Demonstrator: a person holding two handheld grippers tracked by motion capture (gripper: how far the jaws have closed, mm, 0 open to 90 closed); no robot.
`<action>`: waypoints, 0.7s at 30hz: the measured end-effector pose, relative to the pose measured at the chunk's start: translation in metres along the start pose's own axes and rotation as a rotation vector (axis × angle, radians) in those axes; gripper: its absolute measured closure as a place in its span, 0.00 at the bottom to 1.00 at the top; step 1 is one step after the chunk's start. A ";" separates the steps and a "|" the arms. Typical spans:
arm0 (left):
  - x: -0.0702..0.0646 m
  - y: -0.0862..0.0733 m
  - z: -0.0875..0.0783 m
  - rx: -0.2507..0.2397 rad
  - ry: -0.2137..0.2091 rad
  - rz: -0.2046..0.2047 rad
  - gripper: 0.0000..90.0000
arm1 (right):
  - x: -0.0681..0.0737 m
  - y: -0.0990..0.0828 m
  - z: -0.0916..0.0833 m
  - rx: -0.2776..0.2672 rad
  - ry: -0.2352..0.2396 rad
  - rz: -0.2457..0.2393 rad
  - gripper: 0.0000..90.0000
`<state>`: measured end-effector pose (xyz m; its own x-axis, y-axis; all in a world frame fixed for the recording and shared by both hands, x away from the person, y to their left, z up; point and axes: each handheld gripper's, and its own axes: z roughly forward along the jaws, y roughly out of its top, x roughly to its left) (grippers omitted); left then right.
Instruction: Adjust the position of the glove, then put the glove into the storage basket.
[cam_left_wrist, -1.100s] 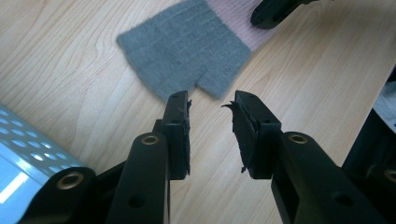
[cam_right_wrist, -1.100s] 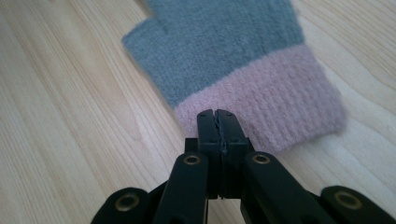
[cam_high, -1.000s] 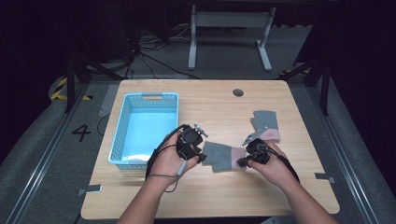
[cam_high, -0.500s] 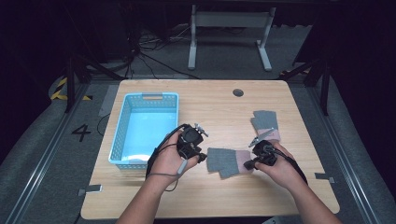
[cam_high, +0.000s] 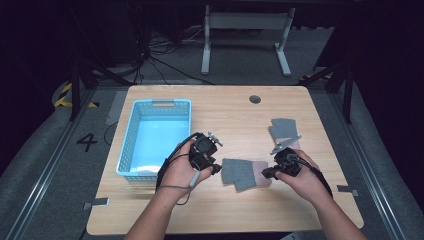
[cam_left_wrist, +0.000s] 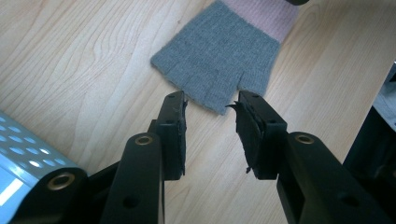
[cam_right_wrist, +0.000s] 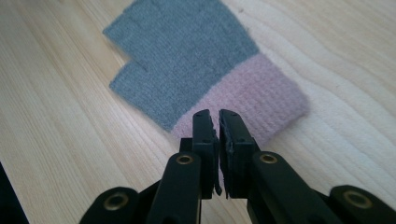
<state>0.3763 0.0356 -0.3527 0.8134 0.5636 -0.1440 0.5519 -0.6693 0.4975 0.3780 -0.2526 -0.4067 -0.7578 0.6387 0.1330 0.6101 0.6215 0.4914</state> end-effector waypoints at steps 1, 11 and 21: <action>0.000 0.000 0.000 0.000 0.000 0.000 0.70 | 0.000 0.000 0.000 0.000 0.000 0.000 0.95; -0.001 0.001 0.000 0.002 0.000 0.002 0.69 | -0.006 -0.002 -0.018 -0.066 -0.029 0.025 0.94; -0.001 0.000 -0.001 0.002 -0.006 0.003 0.69 | -0.009 -0.003 -0.024 -0.087 -0.037 0.038 0.93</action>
<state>0.3756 0.0355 -0.3516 0.8162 0.5585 -0.1478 0.5496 -0.6719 0.4965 0.3772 -0.2708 -0.3891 -0.7242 0.6787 0.1221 0.6150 0.5556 0.5596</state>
